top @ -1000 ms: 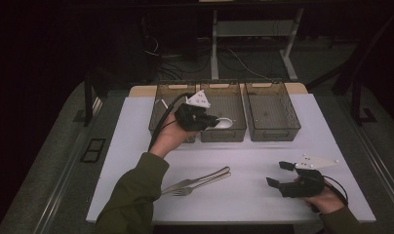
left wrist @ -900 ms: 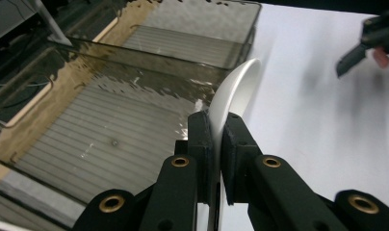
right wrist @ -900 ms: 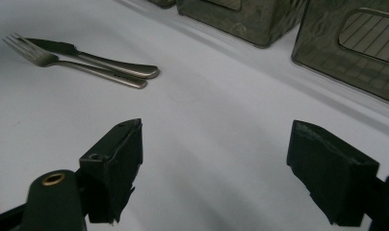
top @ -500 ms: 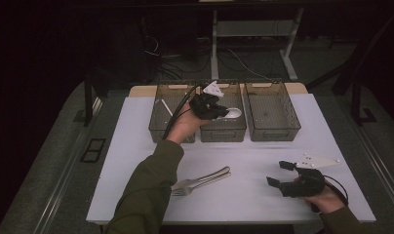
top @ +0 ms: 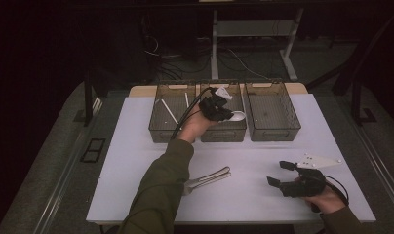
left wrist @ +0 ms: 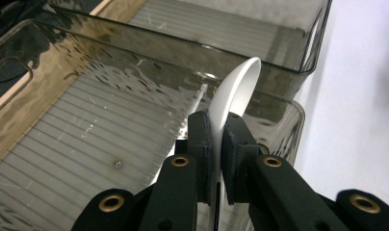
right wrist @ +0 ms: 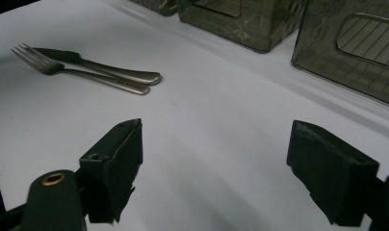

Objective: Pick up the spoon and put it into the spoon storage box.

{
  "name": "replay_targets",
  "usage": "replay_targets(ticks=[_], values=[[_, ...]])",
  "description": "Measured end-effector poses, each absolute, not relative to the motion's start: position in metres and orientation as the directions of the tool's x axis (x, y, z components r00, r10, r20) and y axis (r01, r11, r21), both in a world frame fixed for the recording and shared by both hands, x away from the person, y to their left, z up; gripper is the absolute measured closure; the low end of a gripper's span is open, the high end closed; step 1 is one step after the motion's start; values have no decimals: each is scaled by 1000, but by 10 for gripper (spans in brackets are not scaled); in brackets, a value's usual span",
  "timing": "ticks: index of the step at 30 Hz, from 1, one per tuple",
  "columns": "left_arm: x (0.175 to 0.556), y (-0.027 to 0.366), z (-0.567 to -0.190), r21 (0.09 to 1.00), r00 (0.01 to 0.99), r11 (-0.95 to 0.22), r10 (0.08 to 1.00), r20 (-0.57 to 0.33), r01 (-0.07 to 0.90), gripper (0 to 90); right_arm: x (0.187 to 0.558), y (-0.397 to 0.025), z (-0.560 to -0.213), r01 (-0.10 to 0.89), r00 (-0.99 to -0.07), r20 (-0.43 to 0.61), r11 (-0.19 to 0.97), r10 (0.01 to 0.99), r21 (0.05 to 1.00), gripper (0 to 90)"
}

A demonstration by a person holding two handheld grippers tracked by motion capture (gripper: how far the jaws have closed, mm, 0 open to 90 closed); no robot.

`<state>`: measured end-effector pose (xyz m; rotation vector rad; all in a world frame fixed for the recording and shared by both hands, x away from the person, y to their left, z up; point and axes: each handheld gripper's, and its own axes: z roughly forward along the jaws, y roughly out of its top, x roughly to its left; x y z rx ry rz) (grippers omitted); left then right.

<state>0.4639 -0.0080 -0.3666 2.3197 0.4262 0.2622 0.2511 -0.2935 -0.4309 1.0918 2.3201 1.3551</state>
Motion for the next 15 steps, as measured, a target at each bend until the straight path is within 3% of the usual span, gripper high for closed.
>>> replay_targets(ticks=[2, 5, 15], values=[[464, -8, -368, 706, 923, -668, 381, 53, 235, 816, 251, -293, -431, 482, -691, 154, 292, 706, 826, 199], [464, -8, -368, 717, 921, -653, 389, 38, 246, 731, 251, -293, -431, 484, -691, 154, 293, 706, 825, 199], [456, 2, -362, 743, 927, -621, 375, 0, 251, 569, 251, -293, -432, 485, -691, 153, 296, 707, 823, 199]])
